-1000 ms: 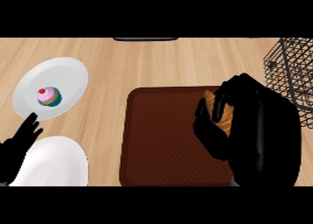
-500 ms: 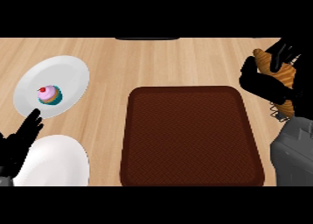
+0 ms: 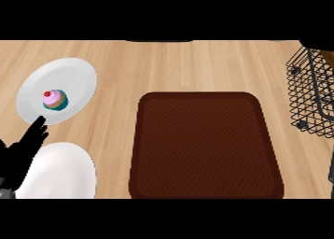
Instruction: Pick the croissant from the tray and place it in the tiered basket
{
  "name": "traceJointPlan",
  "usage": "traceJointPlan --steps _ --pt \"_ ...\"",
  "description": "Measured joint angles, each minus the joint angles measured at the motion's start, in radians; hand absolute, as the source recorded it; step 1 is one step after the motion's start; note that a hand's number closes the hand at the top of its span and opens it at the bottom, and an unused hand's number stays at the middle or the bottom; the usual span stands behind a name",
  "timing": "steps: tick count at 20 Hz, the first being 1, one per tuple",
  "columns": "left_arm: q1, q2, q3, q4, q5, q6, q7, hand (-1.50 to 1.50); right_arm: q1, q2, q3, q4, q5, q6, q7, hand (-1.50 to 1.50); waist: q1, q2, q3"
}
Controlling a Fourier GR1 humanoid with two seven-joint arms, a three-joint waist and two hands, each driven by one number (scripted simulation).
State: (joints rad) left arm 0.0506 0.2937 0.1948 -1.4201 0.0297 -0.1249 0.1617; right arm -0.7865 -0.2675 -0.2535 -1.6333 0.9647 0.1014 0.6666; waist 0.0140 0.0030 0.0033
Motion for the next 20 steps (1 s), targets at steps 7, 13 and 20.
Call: traceJointPlan --steps 7,13,20 --pt "-0.011 0.0 0.008 0.015 -0.009 -0.006 -0.019 0.0 -0.097 -0.102 -0.125 0.318 -0.118 -0.119 -0.212 1.5 0.003 -0.001 0.002" --pt "-0.009 0.005 0.019 0.005 0.001 -0.016 -0.006 0.0 -0.125 -0.243 -0.046 0.487 0.002 -0.128 -0.319 1.5 0.003 0.004 -0.004" --pt "-0.024 -0.01 0.005 0.018 -0.019 -0.006 -0.017 0.0 -0.166 -0.422 0.066 0.652 0.159 -0.091 -0.467 1.5 0.011 0.004 -0.003"
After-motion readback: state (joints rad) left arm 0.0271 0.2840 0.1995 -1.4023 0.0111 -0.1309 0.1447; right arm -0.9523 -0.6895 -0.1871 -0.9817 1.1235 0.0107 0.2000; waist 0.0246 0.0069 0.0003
